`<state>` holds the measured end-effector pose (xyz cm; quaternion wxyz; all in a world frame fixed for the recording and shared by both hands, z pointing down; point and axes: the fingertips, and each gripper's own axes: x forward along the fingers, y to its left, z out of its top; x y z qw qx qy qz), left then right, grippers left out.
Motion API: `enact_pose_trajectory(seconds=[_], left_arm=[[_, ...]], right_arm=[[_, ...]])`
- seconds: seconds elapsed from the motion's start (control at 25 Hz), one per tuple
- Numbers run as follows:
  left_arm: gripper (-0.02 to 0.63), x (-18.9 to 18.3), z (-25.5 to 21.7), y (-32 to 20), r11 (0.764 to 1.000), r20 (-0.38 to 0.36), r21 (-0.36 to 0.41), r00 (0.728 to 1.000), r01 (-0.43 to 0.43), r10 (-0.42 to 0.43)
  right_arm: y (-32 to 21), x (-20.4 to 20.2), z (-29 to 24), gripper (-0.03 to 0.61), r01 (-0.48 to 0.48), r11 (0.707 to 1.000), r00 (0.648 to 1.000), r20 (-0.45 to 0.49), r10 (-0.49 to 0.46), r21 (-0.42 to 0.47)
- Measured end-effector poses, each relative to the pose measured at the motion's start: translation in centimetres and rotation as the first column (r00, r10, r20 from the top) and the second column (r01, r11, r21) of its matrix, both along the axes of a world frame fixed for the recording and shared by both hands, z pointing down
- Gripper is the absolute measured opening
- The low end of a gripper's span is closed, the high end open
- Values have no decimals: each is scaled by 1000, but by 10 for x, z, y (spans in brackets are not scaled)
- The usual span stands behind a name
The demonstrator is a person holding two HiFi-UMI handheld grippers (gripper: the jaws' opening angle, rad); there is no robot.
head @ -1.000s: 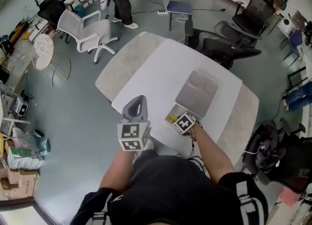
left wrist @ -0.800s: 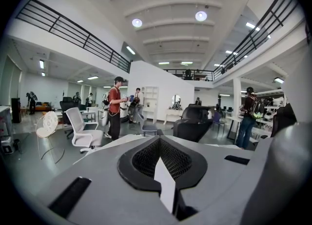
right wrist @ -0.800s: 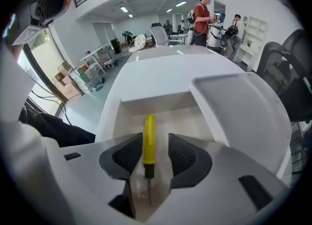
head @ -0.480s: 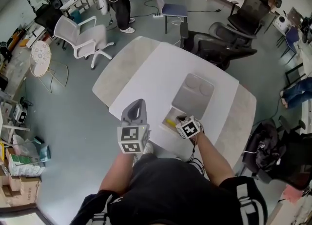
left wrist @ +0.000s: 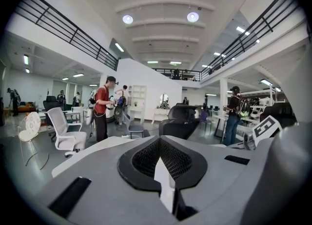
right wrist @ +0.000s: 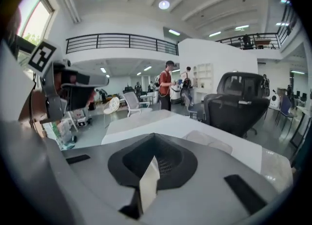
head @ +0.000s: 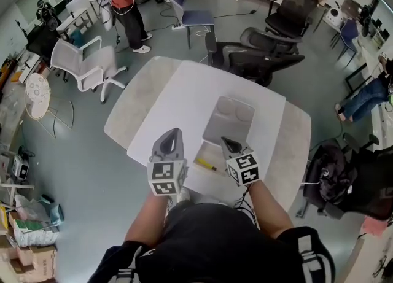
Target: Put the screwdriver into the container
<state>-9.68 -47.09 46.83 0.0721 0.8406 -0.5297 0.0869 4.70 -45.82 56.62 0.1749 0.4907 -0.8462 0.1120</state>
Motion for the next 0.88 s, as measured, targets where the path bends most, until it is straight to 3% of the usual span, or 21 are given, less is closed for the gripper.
enact_pose_trajectory(seconds=[0.16, 0.28, 0.4, 0.56, 0.88], left_arm=[[12, 23, 0, -5, 998, -4, 0, 998, -58, 58], [12, 40, -1, -6, 995, -9, 5, 995, -95, 95], [12, 54, -5, -8, 991, -14, 11, 991, -130, 130], [12, 69, -7, -11, 984, -18, 24, 984, -174, 175], [12, 83, -8, -14, 977, -9, 24, 977, -213, 214]], right_arm=[[2, 25, -58, 11, -121, 977, 991, 77, 109, 173], [9, 52, -97, 11, -241, 921, 968, 141, 206, 306], [16, 76, -121, 12, -338, 860, 940, 175, 291, 382], [23, 96, -133, 11, -406, 821, 914, 199, 355, 402], [25, 109, -125, 12, -431, 814, 902, 188, 388, 390]])
